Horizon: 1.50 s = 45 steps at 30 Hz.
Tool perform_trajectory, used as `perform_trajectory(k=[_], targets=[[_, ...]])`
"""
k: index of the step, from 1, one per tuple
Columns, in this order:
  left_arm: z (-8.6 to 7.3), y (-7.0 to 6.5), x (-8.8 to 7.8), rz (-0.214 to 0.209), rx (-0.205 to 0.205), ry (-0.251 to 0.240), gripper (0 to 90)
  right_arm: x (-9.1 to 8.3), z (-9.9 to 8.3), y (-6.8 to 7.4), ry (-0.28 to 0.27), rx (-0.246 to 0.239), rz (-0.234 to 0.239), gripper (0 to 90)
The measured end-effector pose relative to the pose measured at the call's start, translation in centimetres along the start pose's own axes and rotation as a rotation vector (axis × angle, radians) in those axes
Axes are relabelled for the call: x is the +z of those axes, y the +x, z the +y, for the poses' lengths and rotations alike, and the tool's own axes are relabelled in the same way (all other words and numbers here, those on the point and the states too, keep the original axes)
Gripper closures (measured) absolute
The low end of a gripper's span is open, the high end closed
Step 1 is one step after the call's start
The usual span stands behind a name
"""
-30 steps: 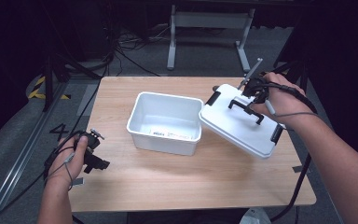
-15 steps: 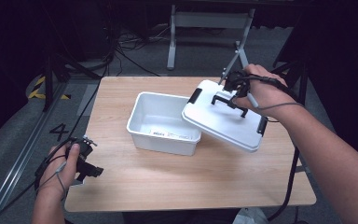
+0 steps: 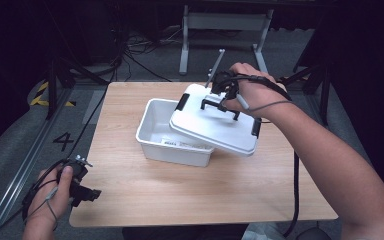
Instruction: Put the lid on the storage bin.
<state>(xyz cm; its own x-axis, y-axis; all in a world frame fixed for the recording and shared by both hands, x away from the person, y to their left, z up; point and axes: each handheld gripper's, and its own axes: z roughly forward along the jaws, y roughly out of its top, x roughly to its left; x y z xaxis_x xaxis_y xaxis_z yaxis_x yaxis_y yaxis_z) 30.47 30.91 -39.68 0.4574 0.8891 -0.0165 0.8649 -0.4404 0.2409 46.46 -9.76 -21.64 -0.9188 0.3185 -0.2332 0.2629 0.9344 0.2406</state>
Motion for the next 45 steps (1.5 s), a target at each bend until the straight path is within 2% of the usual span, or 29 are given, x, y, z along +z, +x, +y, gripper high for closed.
perform_trajectory(k=[7,9,16,27,33,37,42,43,45], targets=[[-1.4,0.1,-0.3,0.007,-0.016,0.002,20.9,0.5,2.3,0.7,-0.017,-0.042,0.011,84.9],[-2.0,0.1,-0.4,0.004,-0.037,0.004,20.9,0.5,3.2,0.9,-0.023,-0.058,0.015,84.9],[-3.4,0.2,-0.7,0.018,-0.056,-0.002,20.7,0.5,4.8,1.2,-0.05,-0.084,0.029,84.9],[-5.0,0.2,-1.0,0.022,-0.081,-0.007,20.7,1.9,7.4,1.9,-0.057,-0.127,0.041,84.9],[-5.0,0.0,-1.1,0.02,-0.061,-0.013,20.7,3.1,8.5,2.0,-0.063,-0.164,0.049,84.9],[-4.9,-0.2,-1.1,0.004,-0.057,-0.025,20.9,4.1,9.2,2.1,-0.071,-0.185,0.057,84.9],[-4.8,-0.3,-1.1,-0.005,-0.047,-0.042,21.0,5.4,9.9,2.0,-0.048,-0.199,0.065,84.8],[-4.7,-0.3,-1.2,-0.001,-0.032,-0.043,21.0,5.6,9.9,2.0,-0.049,-0.194,0.068,84.8],[-4.7,-0.3,-1.2,0.0,-0.035,-0.052,21.0,6.0,10.0,1.9,-0.037,-0.2,0.068,84.8]])
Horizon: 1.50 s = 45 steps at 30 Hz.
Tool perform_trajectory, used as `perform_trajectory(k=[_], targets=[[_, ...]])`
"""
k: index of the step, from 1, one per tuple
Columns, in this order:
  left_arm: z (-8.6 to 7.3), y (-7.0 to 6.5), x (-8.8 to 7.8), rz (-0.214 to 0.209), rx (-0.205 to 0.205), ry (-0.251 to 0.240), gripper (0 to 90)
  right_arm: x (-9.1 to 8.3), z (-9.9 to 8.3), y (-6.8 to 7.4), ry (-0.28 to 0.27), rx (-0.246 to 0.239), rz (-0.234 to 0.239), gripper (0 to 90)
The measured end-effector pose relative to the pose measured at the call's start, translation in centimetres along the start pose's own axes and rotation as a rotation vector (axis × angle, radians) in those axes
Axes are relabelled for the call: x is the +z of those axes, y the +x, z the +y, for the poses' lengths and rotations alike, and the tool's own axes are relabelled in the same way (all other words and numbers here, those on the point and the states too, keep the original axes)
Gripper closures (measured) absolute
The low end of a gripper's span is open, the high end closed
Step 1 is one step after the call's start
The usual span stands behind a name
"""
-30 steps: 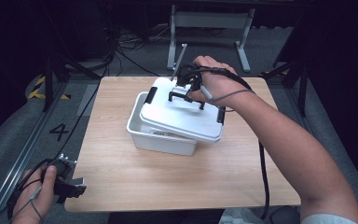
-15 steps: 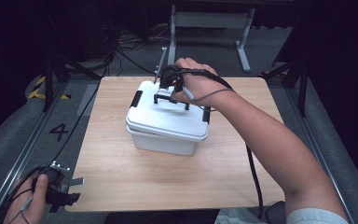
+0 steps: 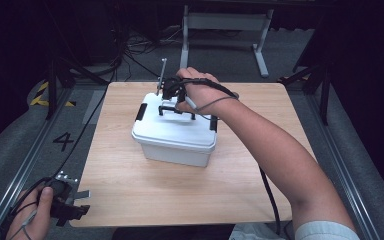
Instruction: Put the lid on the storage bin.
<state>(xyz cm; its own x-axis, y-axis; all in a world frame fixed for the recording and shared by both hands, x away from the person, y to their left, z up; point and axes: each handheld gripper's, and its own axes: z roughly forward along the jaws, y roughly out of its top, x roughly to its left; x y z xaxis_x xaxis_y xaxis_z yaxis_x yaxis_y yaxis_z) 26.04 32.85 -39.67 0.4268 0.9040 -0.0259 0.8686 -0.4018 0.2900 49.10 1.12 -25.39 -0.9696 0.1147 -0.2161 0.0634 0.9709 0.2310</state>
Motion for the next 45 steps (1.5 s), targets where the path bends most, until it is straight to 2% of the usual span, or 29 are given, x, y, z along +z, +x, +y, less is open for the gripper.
perform_trajectory(k=[3,4,8,12,15,20,25,30,34,37,39,43,45], targets=[[0.0,-0.1,0.1,-0.003,-0.004,-0.007,21.0,0.5,0.0,-0.1,0.011,0.005,0.009,84.8],[0.1,-0.1,0.1,0.001,0.001,-0.007,21.0,0.7,0.0,-0.2,0.018,-0.006,0.007,84.8],[0.1,-0.1,0.1,0.002,0.009,0.0,20.9,1.0,0.0,-0.2,0.013,-0.001,0.014,84.7],[0.2,-0.3,0.2,-0.005,0.001,0.0,20.9,1.1,0.0,-0.4,0.008,-0.005,0.009,84.1],[0.2,-0.2,0.2,0.002,0.016,0.003,20.9,1.2,-0.1,-0.6,0.017,-0.003,-0.007,83.9],[0.2,-0.2,0.2,0.0,0.015,0.004,20.8,1.4,-0.2,-0.7,0.011,0.008,-0.005,83.7],[0.3,-0.3,0.3,-0.005,0.016,0.003,20.8,1.9,-0.3,-0.6,0.044,0.005,-0.009,83.4],[0.3,-0.3,0.2,-0.003,0.015,0.005,20.7,1.9,-0.7,-0.8,0.032,0.018,-0.002,83.4],[0.3,-0.3,0.3,-0.009,0.019,0.005,20.7,2.0,-0.6,-0.5,0.027,0.011,-0.01,83.5],[0.4,-0.4,0.2,0.001,0.02,0.006,20.7,1.8,-0.6,-0.4,0.039,0.009,-0.014,82.6],[0.5,-0.4,0.2,0.002,0.024,0.0,20.5,1.7,-0.8,-0.4,0.024,0.02,-0.024,75.0],[0.8,-0.5,0.4,-0.007,0.033,0.01,20.6,0.6,-1.2,-0.6,-0.056,0.041,-0.025,59.7],[1.0,-0.5,0.4,-0.005,0.041,0.013,20.6,0.1,-1.5,-0.6,-0.086,0.06,-0.023,55.3]])
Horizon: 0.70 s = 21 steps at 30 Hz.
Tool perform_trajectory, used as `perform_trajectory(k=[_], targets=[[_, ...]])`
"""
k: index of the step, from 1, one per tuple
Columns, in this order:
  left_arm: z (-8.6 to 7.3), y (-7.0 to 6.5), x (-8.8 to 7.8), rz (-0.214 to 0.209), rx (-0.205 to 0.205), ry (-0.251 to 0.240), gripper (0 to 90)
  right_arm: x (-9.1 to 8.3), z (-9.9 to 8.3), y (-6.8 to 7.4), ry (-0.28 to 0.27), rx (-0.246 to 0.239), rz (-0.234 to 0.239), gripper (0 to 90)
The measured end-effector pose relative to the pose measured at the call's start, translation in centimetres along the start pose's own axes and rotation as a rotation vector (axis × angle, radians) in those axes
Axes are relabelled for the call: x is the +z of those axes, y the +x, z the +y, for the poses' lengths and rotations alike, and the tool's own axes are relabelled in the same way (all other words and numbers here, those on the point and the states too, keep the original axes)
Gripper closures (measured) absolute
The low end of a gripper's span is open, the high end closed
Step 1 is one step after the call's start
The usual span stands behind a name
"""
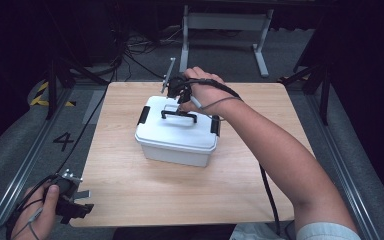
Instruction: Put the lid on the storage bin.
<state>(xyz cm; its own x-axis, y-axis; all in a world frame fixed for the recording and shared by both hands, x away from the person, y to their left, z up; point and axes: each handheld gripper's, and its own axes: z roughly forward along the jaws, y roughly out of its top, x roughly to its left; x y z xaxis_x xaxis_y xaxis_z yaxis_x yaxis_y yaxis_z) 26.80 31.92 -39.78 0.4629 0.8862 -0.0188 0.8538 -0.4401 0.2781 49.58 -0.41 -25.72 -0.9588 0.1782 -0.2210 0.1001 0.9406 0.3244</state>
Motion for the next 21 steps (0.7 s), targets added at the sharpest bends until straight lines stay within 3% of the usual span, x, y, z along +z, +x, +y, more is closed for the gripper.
perform_trajectory(k=[5,17,21], targets=[[0.5,-0.2,0.1,-0.002,0.011,-0.003,20.6,-1.9,-1.3,0.2,-0.067,0.032,-0.003,49.4],[1.5,-0.4,0.6,-0.002,0.023,0.001,18.9,-4.8,-4.2,0.3,-0.12,0.098,-0.022,44.1],[1.7,-0.3,0.7,0.0,0.031,0.003,18.9,-5.3,-5.5,0.5,-0.132,0.161,-0.024,41.5]])
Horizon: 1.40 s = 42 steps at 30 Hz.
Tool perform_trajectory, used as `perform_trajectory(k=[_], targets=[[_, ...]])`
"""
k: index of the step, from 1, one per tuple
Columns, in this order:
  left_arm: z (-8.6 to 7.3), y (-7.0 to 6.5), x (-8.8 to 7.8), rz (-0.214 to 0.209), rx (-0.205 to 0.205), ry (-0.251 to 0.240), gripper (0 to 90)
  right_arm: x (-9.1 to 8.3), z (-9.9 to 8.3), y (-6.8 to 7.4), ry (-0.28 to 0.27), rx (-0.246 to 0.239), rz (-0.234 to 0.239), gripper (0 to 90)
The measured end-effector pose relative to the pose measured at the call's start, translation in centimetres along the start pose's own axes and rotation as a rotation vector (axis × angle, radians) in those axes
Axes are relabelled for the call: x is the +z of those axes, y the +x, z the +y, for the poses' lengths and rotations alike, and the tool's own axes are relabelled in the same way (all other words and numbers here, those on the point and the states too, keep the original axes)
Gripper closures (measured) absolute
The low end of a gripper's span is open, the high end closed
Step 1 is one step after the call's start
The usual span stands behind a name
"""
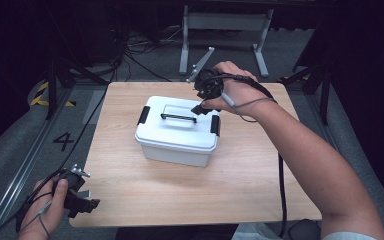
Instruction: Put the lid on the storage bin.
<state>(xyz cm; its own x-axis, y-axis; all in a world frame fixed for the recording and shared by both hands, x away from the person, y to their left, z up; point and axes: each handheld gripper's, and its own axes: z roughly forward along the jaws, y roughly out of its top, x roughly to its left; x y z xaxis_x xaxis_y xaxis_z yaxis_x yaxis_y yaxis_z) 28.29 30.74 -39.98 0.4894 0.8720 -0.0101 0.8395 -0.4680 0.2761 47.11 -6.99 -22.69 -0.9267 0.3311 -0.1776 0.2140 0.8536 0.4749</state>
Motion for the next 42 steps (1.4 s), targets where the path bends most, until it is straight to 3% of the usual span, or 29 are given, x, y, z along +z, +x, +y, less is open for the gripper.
perform_trajectory(k=[9,20,37,40,42], targets=[[0.2,-0.1,0.1,-0.006,0.006,0.005,18.6,-1.3,-3.2,-0.1,-0.024,0.066,-0.01,39.2],[0.4,-0.3,0.3,-0.008,0.009,0.01,18.6,-2.7,-7.3,-1.4,-0.016,0.145,-0.02,37.1],[1.1,-0.3,0.4,-0.004,0.017,0.001,18.0,-3.0,-12.2,-2.2,0.001,0.225,-0.029,34.5],[1.5,-0.2,0.5,-0.004,0.02,-0.011,18.0,-3.1,-13.2,-2.3,0.001,0.236,-0.029,34.2],[1.7,0.0,0.4,-0.002,0.001,-0.035,18.0,-3.1,-14.0,-2.4,0.004,0.249,-0.034,33.7]])
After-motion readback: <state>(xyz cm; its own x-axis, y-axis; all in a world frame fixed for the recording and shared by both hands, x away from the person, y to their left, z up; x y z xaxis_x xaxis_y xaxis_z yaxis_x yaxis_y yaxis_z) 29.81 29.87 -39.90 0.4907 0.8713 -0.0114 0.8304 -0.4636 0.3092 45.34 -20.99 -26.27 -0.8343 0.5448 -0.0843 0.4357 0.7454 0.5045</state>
